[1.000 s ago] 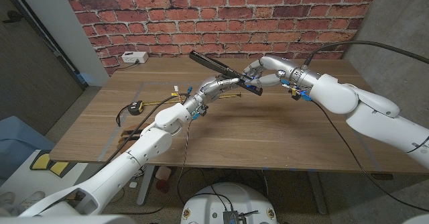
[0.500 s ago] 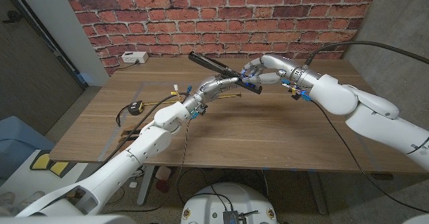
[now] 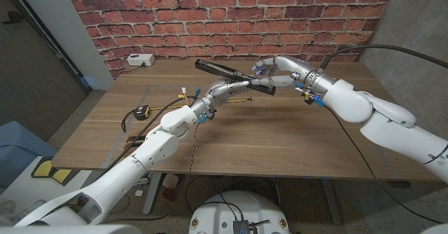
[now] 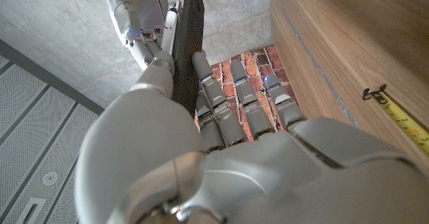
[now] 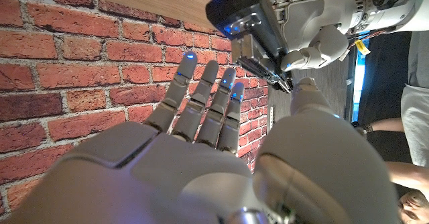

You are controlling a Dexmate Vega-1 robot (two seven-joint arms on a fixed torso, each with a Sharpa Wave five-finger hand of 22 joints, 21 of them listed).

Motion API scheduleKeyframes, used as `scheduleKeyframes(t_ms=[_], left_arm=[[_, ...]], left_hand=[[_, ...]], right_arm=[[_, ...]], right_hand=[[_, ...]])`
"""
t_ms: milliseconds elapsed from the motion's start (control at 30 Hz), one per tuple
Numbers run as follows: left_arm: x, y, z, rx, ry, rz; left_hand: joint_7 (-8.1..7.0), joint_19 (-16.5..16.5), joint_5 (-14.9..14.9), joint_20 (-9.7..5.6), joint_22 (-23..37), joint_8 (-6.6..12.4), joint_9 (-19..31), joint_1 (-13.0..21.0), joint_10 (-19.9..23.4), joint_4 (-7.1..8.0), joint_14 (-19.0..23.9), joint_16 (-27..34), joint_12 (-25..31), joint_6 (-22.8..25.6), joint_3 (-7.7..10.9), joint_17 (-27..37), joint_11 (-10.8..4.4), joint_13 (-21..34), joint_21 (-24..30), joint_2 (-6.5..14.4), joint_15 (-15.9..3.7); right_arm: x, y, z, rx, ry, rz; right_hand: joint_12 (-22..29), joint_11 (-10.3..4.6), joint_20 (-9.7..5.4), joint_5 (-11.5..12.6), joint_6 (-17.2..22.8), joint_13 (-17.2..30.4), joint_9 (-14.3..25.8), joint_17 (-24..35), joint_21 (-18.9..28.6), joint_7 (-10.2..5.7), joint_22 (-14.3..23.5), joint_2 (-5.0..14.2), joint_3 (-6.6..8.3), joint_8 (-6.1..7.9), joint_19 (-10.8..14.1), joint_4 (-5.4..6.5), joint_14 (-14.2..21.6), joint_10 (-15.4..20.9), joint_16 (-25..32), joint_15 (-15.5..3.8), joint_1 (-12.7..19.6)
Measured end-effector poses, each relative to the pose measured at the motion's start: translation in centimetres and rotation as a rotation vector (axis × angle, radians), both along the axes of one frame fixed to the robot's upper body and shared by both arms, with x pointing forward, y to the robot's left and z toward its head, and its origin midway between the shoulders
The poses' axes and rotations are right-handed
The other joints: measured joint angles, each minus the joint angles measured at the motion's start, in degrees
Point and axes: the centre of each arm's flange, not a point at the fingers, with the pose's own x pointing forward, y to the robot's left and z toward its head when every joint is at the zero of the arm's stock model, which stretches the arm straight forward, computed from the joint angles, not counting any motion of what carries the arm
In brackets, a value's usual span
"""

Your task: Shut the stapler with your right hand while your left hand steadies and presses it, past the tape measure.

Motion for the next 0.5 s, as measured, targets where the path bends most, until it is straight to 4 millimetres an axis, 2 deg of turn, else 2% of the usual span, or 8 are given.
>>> scheduleKeyframes(t_ms=[100, 400, 500], left_arm=[[-0.01, 0.02, 0.08, -0.001, -0.001, -0.002], [0.02, 0.31, 0.22, -0.007, 0.000, -0.001], [-0.02, 0.47, 0.18, -0.010, 0.001, 0.000]], left_hand=[[0.00, 0.0, 0.0, 0.00, 0.0, 0.00, 0.0, 0.0, 0.0, 0.00, 0.0, -0.2, 0.0, 0.0, 0.00, 0.0, 0.00, 0.0, 0.0, 0.0, 0.00], [-0.19, 0.0, 0.4, 0.00, 0.0, 0.21, 0.4, -0.3, -0.3, 0.00, 0.0, -0.2, 0.0, -0.2, 0.00, 0.0, -0.09, 0.3, 0.0, 0.3, 0.00], [-0.20, 0.0, 0.4, 0.01, 0.0, 0.21, 0.5, -0.3, -0.3, 0.00, 0.0, -0.4, 0.0, -0.2, 0.00, 0.0, -0.09, 0.3, 0.0, 0.3, 0.00]], right_arm=[[-0.04, -0.14, 0.01, 0.009, -0.011, -0.010], [-0.09, -0.22, -0.13, 0.021, -0.019, -0.017], [-0.09, -0.19, -0.13, 0.024, -0.019, -0.016]], right_hand=[[-1.1, -0.21, 0.33, 0.0, -1.7, 0.1, -0.1, 0.0, -0.7, -0.15, 0.0, 0.30, 0.00, 0.00, -0.8, 0.00, -1.0, -2.2, 0.8, 0.29, -0.3], [-1.2, -0.10, 0.90, 0.2, -2.5, 0.8, -0.4, 0.1, -1.9, -0.34, 0.0, 0.89, -0.19, 0.00, -1.5, -0.27, -1.7, -2.5, 1.7, 0.29, -0.7], [-1.2, -0.10, 0.90, 1.1, -3.0, 1.6, -0.6, 0.1, -2.8, -0.46, 0.0, 4.09, 1.72, 0.51, -1.5, -2.17, -2.4, -2.5, 2.2, 0.38, 2.5]])
